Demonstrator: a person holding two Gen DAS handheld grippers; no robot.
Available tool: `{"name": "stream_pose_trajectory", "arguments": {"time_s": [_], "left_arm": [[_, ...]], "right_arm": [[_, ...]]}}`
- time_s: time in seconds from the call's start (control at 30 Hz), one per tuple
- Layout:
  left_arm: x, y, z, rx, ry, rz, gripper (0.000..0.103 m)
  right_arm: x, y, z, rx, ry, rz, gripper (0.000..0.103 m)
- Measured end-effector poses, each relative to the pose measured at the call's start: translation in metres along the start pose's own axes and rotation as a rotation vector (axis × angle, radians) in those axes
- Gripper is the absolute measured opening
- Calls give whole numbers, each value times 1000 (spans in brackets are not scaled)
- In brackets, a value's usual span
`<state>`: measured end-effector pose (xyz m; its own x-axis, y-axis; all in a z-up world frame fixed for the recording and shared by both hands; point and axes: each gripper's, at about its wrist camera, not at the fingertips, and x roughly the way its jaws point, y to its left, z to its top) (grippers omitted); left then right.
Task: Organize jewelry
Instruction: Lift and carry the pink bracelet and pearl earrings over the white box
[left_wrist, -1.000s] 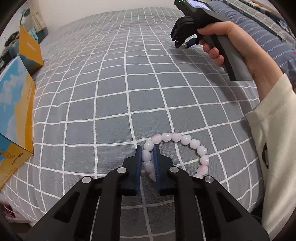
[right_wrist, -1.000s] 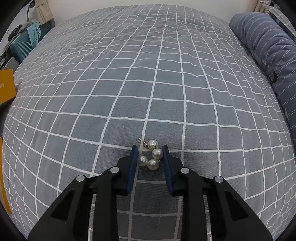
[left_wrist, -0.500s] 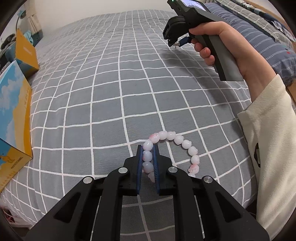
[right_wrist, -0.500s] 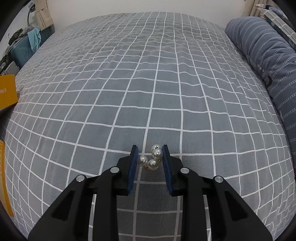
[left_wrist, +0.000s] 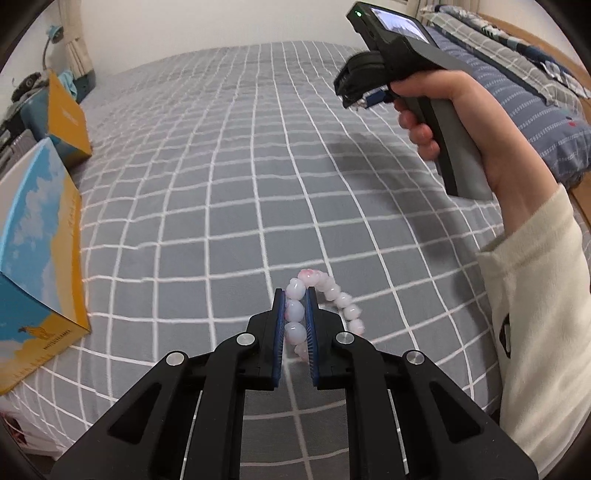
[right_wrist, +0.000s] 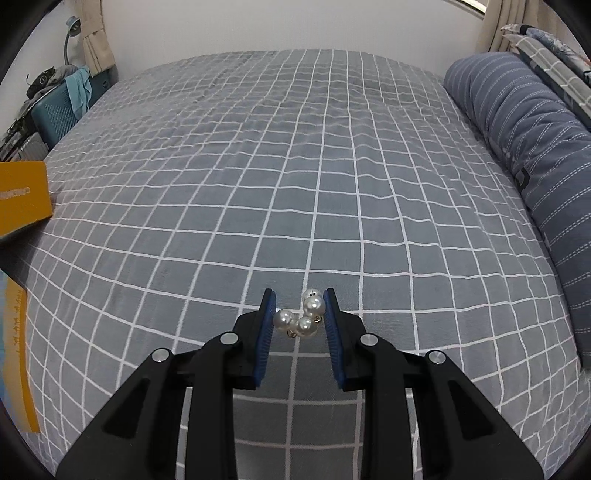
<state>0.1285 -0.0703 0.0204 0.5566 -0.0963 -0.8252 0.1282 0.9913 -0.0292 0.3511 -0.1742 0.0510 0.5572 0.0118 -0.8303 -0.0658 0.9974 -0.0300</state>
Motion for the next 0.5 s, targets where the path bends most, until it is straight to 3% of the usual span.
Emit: {"name": "stream_pose_trajectory", "arguments": {"time_s": [0.5], "left_arm": [[-32, 61, 46, -110, -96, 95, 10]], "right_arm": [[-75, 36, -19, -13, -79, -10, 26]]}}
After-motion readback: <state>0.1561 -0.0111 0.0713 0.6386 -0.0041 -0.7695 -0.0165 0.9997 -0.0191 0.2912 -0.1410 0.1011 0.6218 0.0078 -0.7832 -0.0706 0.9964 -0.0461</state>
